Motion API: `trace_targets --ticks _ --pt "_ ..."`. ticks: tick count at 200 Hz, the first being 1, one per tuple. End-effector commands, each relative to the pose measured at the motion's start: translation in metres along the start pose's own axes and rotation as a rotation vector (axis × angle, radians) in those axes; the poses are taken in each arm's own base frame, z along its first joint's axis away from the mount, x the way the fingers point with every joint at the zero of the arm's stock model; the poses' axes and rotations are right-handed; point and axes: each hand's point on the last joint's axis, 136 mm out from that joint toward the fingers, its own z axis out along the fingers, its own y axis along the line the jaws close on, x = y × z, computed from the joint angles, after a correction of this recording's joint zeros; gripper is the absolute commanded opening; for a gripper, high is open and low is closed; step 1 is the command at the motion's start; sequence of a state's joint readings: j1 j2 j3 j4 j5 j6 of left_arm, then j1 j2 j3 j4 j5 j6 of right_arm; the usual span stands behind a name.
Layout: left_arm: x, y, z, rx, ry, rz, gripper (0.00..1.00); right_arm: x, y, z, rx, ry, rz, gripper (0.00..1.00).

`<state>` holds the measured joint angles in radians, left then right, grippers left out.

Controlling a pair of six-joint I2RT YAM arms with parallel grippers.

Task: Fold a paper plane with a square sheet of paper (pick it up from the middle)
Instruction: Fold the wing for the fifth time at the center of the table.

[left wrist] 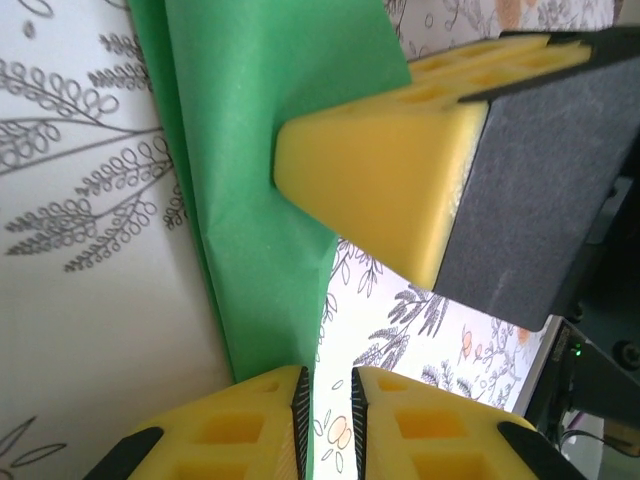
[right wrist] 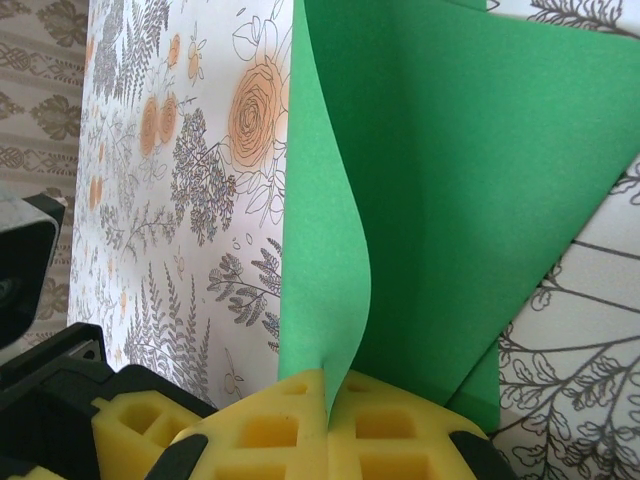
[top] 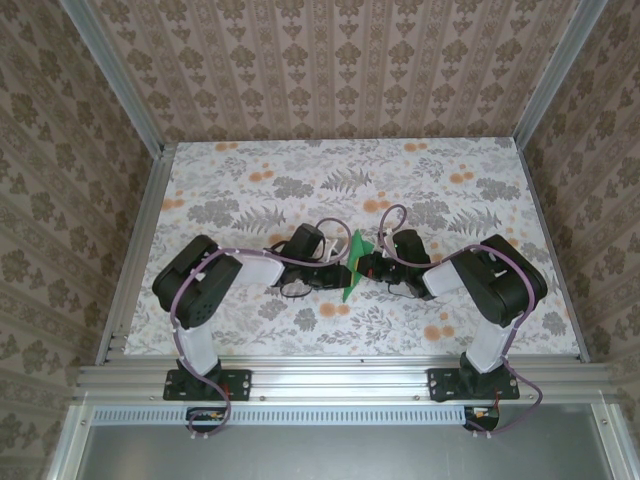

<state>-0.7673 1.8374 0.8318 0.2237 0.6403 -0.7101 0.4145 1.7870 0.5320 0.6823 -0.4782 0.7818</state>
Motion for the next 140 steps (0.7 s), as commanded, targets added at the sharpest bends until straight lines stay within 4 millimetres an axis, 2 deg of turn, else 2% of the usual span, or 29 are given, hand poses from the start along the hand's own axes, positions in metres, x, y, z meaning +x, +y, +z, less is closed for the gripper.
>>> trace_targets --ticks 1,87,104,140 --pt "0.019 -0.004 -0.002 -0.009 0.061 0.026 0.21 0.024 -0.071 -0.003 0.257 0.034 0.082 0.00" --pt "0.025 -0.017 0.004 0.008 0.079 0.062 0.22 0.025 -0.075 -0.003 0.275 0.032 0.094 0.00" --pt "0.026 -0.021 0.000 0.007 0.075 0.069 0.23 0.025 -0.076 -0.004 0.279 0.031 0.096 0.00" --pt "0.025 -0.020 -0.015 -0.124 0.000 0.097 0.28 0.026 -0.078 -0.004 0.285 0.028 0.104 0.00"
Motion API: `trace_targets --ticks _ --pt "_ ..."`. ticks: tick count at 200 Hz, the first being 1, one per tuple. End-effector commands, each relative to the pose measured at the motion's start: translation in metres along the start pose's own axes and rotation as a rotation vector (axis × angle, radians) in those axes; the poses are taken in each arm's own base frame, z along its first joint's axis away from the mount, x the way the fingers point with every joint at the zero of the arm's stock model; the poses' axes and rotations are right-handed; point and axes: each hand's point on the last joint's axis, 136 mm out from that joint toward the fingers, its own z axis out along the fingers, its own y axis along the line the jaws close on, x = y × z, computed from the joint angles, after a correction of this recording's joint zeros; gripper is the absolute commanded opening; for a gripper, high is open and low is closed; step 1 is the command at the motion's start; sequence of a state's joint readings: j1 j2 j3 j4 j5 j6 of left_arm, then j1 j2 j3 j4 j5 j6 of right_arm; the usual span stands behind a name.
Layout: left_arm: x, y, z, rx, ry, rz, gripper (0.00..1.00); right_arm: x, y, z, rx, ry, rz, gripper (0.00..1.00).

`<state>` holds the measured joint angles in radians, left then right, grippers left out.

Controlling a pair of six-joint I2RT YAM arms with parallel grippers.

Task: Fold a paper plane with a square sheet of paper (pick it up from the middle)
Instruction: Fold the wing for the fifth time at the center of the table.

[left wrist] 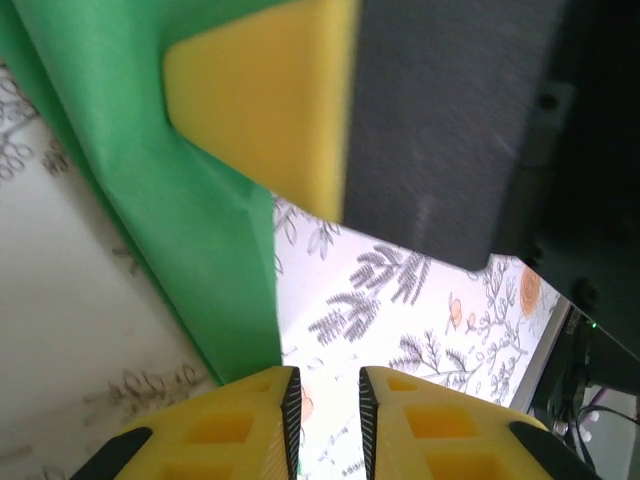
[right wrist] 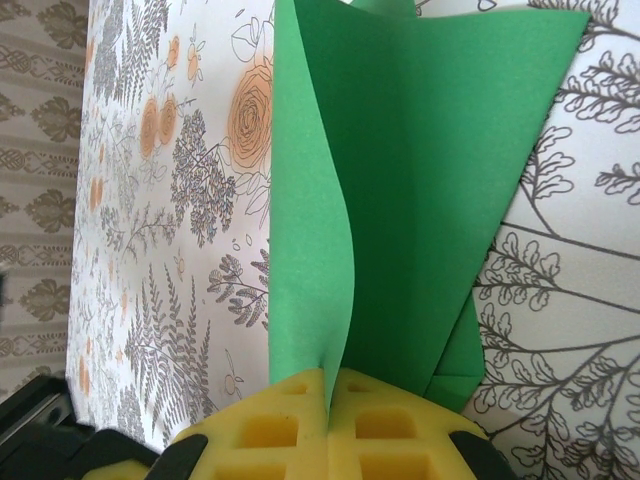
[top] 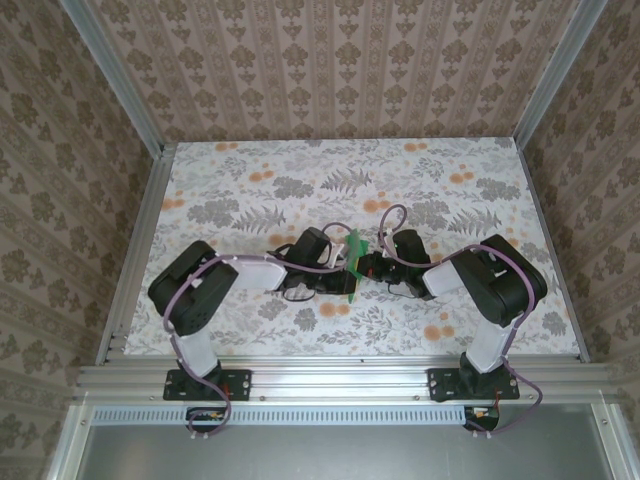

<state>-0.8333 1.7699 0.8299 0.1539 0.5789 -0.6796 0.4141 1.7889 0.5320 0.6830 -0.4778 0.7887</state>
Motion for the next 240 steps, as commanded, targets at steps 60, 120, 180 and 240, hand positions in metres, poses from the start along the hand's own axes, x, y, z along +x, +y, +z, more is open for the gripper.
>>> trace_targets --ticks 60,120,180,240 --pt "0.028 0.022 -0.037 -0.511 -0.071 0.062 0.34 0.023 -0.079 -0.005 0.293 0.011 0.118 0.00" --pt "0.015 0.010 -0.023 -0.500 -0.068 0.095 0.34 0.024 -0.082 -0.006 0.297 0.011 0.126 0.00" --pt "0.010 0.009 -0.009 -0.504 -0.038 0.115 0.28 0.023 -0.082 -0.005 0.296 0.010 0.132 0.00" --pt "0.013 0.013 -0.004 -0.558 -0.006 0.152 0.19 0.022 -0.082 -0.004 0.296 0.009 0.135 0.00"
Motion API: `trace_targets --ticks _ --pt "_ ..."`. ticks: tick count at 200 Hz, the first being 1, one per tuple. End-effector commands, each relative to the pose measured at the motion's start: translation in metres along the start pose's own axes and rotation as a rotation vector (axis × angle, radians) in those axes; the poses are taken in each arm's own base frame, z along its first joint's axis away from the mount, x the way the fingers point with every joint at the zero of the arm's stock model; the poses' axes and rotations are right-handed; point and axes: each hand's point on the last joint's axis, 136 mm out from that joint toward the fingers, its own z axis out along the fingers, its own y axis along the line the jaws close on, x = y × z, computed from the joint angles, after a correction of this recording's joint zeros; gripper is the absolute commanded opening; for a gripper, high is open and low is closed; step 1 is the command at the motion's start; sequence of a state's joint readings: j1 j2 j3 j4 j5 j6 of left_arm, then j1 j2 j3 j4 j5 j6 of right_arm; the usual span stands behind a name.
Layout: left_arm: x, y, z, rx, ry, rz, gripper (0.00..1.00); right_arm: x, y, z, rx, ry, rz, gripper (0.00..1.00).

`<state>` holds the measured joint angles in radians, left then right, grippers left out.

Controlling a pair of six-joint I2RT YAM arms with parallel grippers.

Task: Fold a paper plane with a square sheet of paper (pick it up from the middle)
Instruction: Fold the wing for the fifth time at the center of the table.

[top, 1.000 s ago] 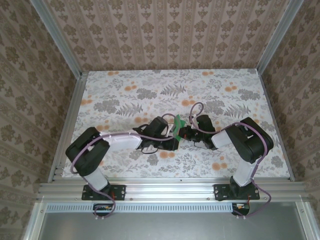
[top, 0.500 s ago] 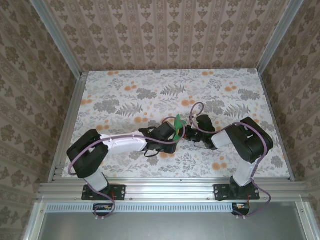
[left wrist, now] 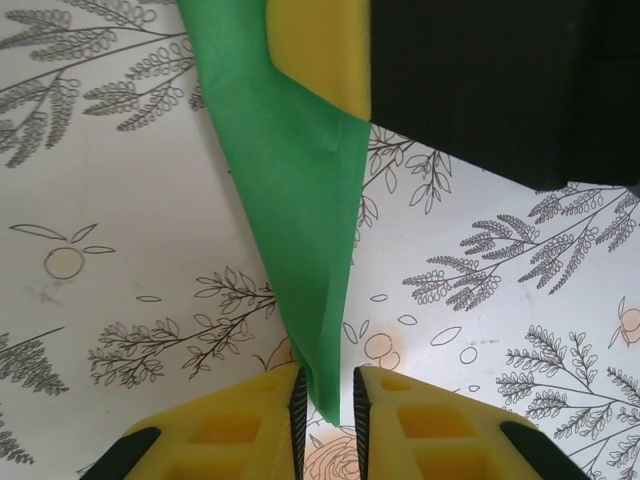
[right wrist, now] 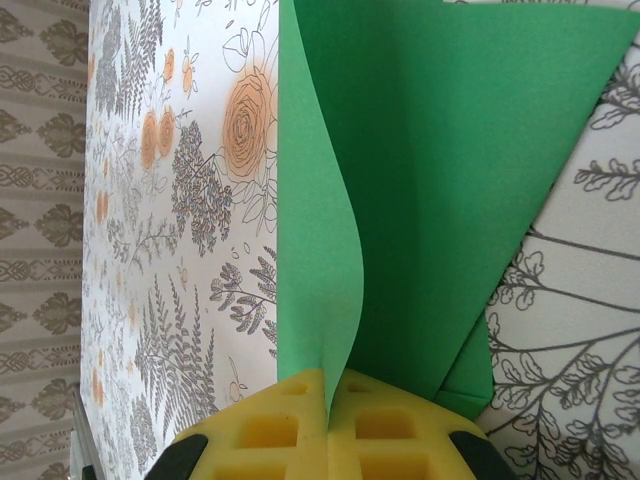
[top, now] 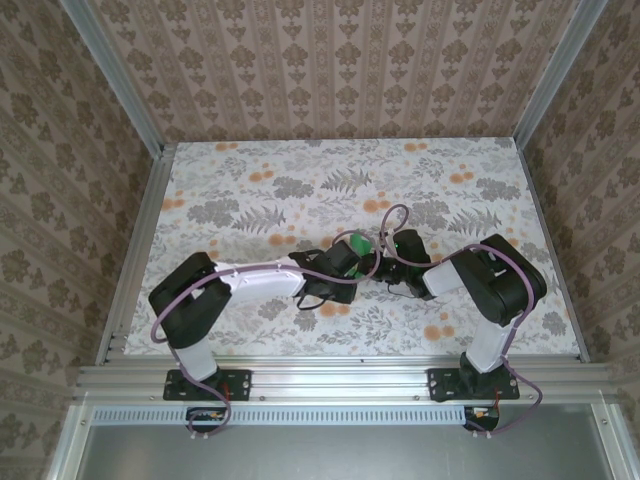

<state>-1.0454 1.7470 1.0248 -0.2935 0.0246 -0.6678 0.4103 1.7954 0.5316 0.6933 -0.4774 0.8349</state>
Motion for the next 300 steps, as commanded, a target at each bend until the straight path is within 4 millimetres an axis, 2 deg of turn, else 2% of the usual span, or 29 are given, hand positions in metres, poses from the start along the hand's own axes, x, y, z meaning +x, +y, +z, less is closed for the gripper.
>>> trace_targets --ticks 1,65,126,180,222,300 --pt "0.003 0.000 0.004 -0.048 0.022 0.047 0.19 0.020 -0.082 -0.004 0.297 0.006 0.087 0.00" --pt "0.005 0.004 0.007 -0.106 0.021 0.071 0.16 0.019 -0.082 -0.004 0.294 0.007 0.089 0.00" --pt "-0.003 -0.001 -0.006 -0.094 -0.033 0.084 0.31 0.022 -0.085 -0.004 0.297 0.013 0.095 0.00" --pt "0.000 0.006 -0.002 -0.122 -0.025 0.080 0.32 0.022 -0.085 -0.004 0.297 0.014 0.096 0.00" --pt "0.005 0.009 0.007 -0.142 0.005 0.081 0.19 0.022 -0.085 -0.003 0.297 0.015 0.098 0.00" --pt "0.009 0.012 0.015 -0.158 0.027 0.080 0.18 0.023 -0.085 -0.003 0.296 0.015 0.099 0.00"
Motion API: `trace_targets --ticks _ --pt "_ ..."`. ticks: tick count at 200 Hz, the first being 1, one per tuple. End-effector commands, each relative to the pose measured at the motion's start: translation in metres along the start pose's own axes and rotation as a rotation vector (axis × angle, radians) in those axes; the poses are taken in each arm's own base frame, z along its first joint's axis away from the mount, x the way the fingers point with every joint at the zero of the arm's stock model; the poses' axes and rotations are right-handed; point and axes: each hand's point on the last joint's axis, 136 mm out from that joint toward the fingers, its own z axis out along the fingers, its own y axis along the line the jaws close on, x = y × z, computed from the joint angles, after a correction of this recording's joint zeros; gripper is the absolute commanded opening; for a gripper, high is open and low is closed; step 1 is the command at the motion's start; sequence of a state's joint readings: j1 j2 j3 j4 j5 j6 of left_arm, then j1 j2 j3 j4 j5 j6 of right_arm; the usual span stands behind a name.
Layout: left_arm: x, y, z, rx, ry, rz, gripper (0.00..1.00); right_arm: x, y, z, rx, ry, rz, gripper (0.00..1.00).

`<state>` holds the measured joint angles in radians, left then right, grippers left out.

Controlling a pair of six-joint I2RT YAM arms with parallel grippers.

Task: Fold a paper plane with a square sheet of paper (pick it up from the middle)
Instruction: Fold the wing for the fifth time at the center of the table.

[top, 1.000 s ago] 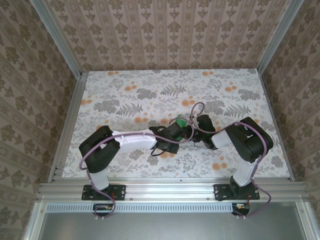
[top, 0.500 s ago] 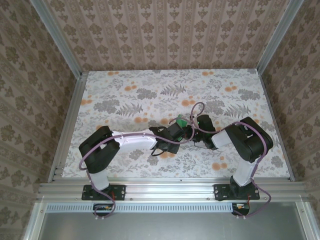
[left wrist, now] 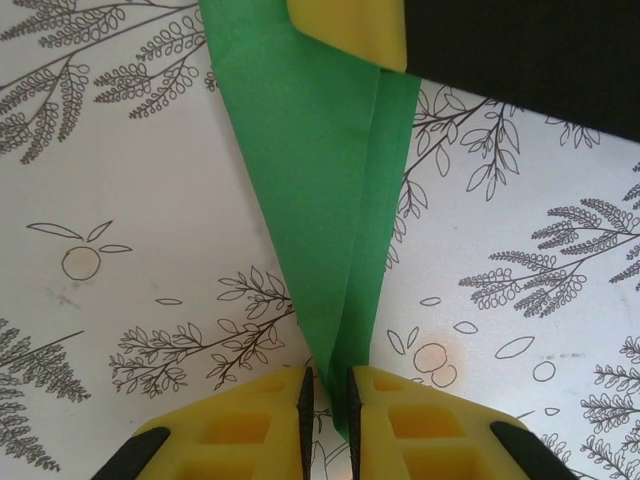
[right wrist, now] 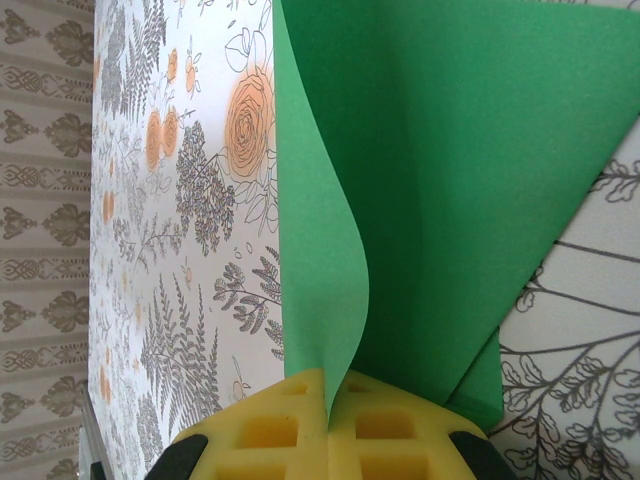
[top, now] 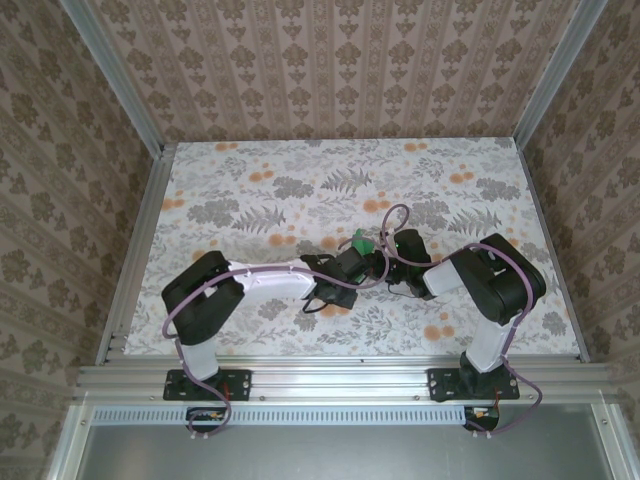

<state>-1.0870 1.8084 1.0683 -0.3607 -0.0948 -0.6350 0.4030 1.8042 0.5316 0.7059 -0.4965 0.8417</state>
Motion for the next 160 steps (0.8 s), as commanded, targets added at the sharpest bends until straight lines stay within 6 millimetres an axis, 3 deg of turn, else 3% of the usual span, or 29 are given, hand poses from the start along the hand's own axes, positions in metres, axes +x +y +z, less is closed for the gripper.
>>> trace_targets --ticks 1,57,90,105,122,138,160 --pt "0.002 0.002 0.004 -0.028 0.017 0.008 0.18 0.022 -0.086 -0.004 0.309 0.007 0.091 0.00" --pt "0.003 0.005 0.001 -0.088 0.014 0.052 0.04 0.022 -0.087 -0.005 0.312 0.005 0.095 0.00" --pt "0.004 0.008 -0.003 -0.153 0.014 0.099 0.01 0.023 -0.088 -0.005 0.311 0.006 0.099 0.00" --pt "0.002 0.004 -0.006 -0.148 0.014 0.118 0.07 0.023 -0.088 -0.004 0.308 0.005 0.101 0.00" --pt "-0.004 -0.004 -0.016 -0.085 -0.006 0.109 0.21 0.022 -0.087 -0.004 0.303 0.006 0.102 0.00" --pt "-0.014 -0.014 -0.028 0.064 -0.036 0.045 0.32 0.022 -0.087 -0.004 0.302 0.007 0.104 0.00" --pt "-0.029 -0.020 -0.041 0.275 -0.073 -0.056 0.40 0.022 -0.088 -0.004 0.303 0.008 0.104 0.00"
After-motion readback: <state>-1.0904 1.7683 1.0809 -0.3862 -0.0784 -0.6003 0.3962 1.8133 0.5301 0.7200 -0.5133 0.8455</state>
